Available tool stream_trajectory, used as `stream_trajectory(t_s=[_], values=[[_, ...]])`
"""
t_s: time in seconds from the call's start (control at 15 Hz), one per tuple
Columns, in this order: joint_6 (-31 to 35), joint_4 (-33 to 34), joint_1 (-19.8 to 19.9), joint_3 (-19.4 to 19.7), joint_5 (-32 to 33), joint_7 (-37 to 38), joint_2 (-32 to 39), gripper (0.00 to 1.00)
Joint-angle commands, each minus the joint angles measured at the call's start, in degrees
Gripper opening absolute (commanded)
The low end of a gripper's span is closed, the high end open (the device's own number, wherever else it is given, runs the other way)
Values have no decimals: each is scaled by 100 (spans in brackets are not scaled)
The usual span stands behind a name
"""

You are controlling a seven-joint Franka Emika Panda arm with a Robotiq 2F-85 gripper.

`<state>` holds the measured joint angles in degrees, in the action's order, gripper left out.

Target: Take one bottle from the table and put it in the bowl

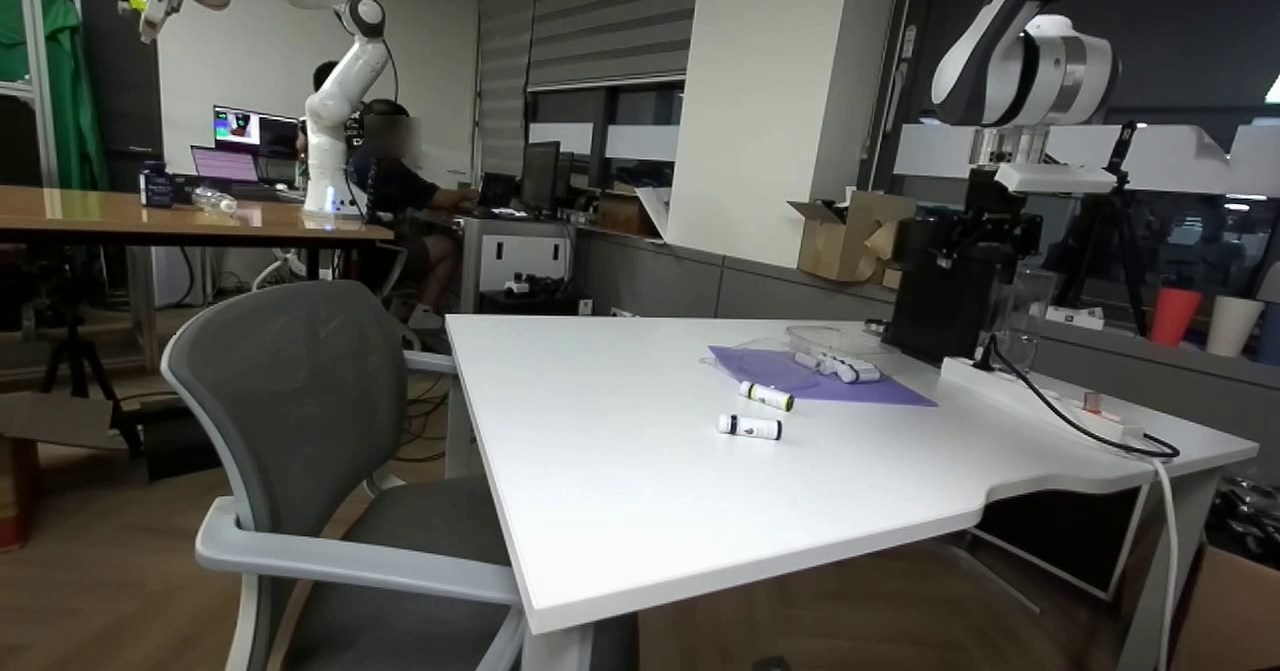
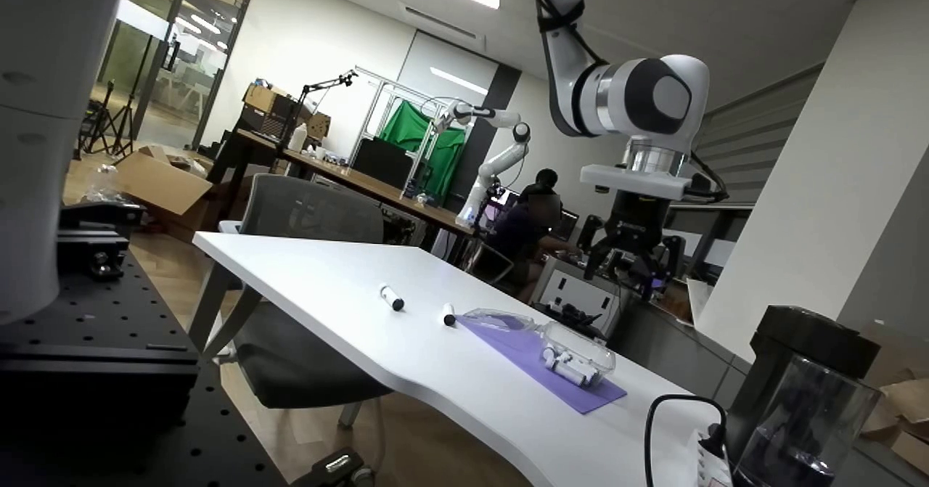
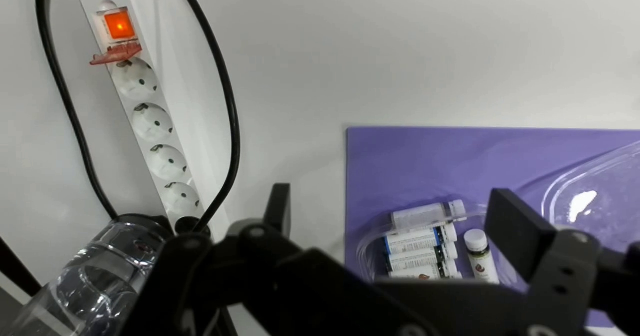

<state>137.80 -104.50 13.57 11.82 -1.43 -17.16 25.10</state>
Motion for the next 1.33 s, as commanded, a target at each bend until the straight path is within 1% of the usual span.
stream_trajectory(t_s=[0.0, 0.07, 0.27, 0.53, 0.73, 0.87, 1.07, 1.27], values=[[-137, 695, 405, -357, -243, -343, 449, 100], [-149, 927, 488, -442, -315, -431, 610, 100], [-202, 1893, 693, -693, -463, -589, 1287, 100], [-470, 3051, 776, -1007, -471, -696, 2193, 100], [-1174, 3905, 742, -1264, -448, -866, 2796, 100], [-1731, 4449, 694, -1453, -441, -1105, 3133, 100], [-2320, 4766, 542, -1639, -400, -1419, 3338, 100], [-2714, 4732, 339, -1742, -354, -1717, 3361, 100]])
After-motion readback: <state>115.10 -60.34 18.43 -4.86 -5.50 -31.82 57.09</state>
